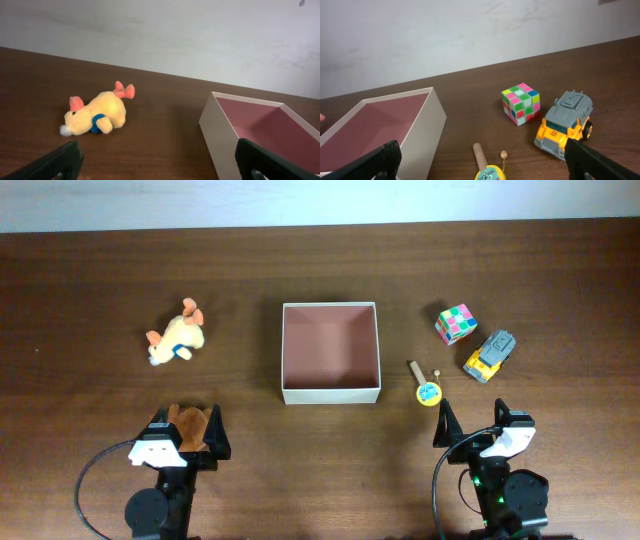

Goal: Pack container

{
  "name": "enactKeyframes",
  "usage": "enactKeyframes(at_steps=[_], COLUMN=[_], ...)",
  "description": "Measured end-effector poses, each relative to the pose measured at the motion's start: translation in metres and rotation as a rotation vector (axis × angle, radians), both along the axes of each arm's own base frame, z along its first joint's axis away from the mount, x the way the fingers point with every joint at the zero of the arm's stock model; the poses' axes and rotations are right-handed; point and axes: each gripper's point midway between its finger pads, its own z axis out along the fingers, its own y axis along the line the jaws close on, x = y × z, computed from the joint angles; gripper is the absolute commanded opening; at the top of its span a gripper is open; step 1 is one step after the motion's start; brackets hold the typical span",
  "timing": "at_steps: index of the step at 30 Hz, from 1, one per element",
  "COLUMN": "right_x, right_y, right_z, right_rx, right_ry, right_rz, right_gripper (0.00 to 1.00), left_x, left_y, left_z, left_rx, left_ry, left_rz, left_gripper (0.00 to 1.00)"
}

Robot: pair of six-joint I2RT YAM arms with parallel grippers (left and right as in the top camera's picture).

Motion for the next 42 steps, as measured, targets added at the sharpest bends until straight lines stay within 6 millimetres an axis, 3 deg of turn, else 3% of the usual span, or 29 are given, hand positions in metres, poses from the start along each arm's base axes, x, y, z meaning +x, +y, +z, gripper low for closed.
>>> enactKeyframes(at_steps=[14, 17, 20, 24, 29, 31, 34, 42], right_x=[-0.005, -0.013, -0.021, -0.024, 0.008, 0.021, 0.043, 0.072], right_y=[0.010, 0.006, -0.003, -0.022, -0.032, -0.031, -0.026, -0.024], right_z=[0.003, 0.033, 0.082, 0.133, 0.177, 0.179, 0.168, 0.091], right_rx=[0.005, 0.000, -0.013, -0.057, -0.114, -0.126, -0.141, -0.037], right_ry=[0.042, 0.065, 0.099, 0.266, 0.464, 0.534, 0.643, 0.945], right_rz=[0.063, 0.043, -0.008, -0.112, -0.182, -0.177, -0.159, -0.238], right_gripper=[0.99, 0.99, 0.99, 0.99, 0.99, 0.99, 0.99, 0.99], left_x=[0.000, 0.000, 0.000, 0.000, 0.000, 0.000, 0.000, 0.000], left_y=[0.000, 0.000, 0.000, 0.000, 0.000, 0.000, 0.000, 0.000], left_z=[0.000, 0.000, 0.000, 0.000, 0.000, 0.000, 0.000, 0.000], left_rx=[0.000, 0.000, 0.000, 0.000, 0.000, 0.000, 0.000, 0.000], left_ry=[0.000, 0.000, 0.000, -0.001, 0.001, 0.000, 0.000, 0.000], left_rz=[0.000, 0.000, 0.000, 0.000, 0.000, 0.000, 0.000, 0.000], left_gripper=[0.99, 0.99, 0.99, 0.99, 0.99, 0.99, 0.99, 0.99])
